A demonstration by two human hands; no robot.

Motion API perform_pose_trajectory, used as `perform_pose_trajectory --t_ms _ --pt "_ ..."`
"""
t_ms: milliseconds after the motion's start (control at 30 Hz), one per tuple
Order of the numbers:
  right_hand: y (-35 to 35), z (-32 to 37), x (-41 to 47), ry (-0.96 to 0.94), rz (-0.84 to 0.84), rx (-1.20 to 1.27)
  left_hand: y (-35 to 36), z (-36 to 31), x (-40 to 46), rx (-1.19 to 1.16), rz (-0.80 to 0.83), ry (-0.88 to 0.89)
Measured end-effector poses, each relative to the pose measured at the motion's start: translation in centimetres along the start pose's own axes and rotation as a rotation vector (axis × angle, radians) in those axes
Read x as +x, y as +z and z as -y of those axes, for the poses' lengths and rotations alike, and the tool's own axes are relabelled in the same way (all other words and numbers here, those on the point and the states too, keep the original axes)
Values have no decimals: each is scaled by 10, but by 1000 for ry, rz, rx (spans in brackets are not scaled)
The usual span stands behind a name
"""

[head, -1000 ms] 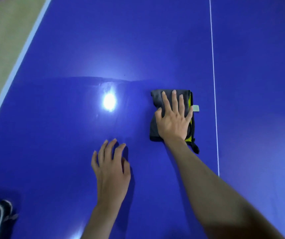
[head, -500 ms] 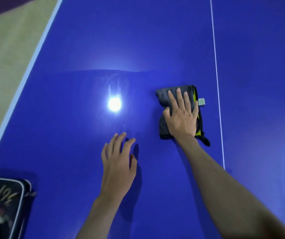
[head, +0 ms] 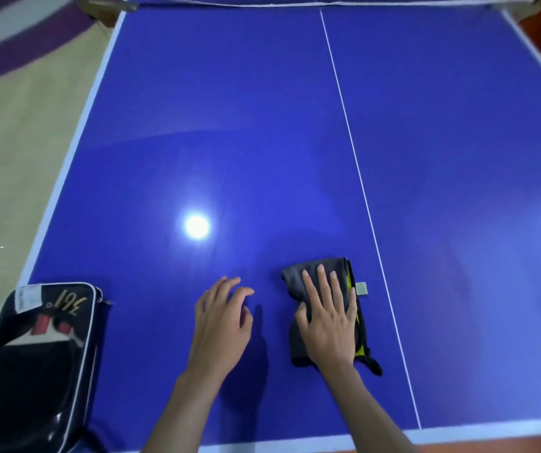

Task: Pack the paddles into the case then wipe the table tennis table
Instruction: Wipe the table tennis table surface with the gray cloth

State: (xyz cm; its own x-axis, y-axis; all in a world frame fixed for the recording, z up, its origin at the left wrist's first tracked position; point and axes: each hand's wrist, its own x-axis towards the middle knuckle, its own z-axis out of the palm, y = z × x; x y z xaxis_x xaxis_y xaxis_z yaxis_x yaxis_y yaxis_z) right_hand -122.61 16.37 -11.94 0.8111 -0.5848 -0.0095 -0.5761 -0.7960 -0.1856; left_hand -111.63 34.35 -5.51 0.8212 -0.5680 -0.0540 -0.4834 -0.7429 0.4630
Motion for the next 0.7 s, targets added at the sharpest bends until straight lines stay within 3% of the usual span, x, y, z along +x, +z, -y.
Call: perform_pose_trajectory --t_ms 333,700 --pt "-5 -35 -152 11 14 27 -3 -22 -91 17 34 19" --pt "-3 -40 -124 59 45 -33 9 -53 -78 -30 42 -34"
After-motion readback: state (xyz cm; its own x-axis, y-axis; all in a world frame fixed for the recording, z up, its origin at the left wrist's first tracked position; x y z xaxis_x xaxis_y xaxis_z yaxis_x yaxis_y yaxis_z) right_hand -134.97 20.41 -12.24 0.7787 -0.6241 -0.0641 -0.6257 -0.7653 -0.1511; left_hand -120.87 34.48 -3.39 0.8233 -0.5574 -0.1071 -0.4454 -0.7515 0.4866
